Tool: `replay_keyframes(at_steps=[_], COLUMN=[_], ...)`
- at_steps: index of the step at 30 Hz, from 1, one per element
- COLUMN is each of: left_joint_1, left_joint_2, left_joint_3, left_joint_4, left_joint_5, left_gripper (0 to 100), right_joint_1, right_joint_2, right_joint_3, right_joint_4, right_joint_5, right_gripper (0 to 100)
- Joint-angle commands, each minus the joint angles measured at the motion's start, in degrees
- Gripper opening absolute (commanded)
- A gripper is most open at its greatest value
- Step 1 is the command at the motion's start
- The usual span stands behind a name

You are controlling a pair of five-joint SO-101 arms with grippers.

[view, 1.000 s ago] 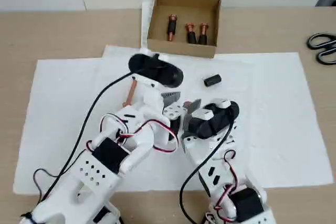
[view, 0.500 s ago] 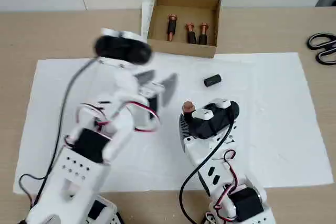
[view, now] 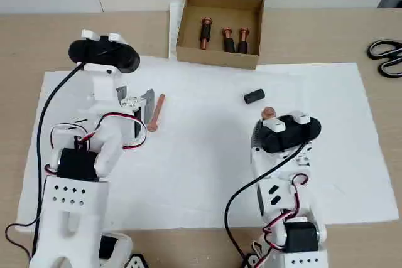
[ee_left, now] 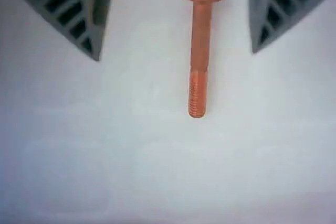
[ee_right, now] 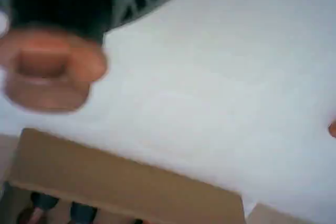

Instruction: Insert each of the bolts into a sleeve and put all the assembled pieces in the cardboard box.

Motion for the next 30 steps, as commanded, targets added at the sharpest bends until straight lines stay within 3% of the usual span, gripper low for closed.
replay_keyframes(at_steps=[1,16,30], left_joint_1=[-0.4,-0.4,-0.4], left_joint_2=[-0.6,-0.8,-0.8], left_joint_3=[-1.4,-1.7,-1.7], left_joint_4=[0.2,3.6,4.0], left_joint_5=[-0.6,-0.6,-0.7], left_gripper=[18,18,18], right_joint_1=[0.7,-2.0,-5.4], right_joint_2=[6.3,94.1,137.7], right_joint_3=[-12.2,-82.5,-127.6], right_joint_4=[-0.7,-6.9,-7.3], right_joint_5=[1.4,-3.4,-3.2], right_gripper=[0.4,0.4,0.4])
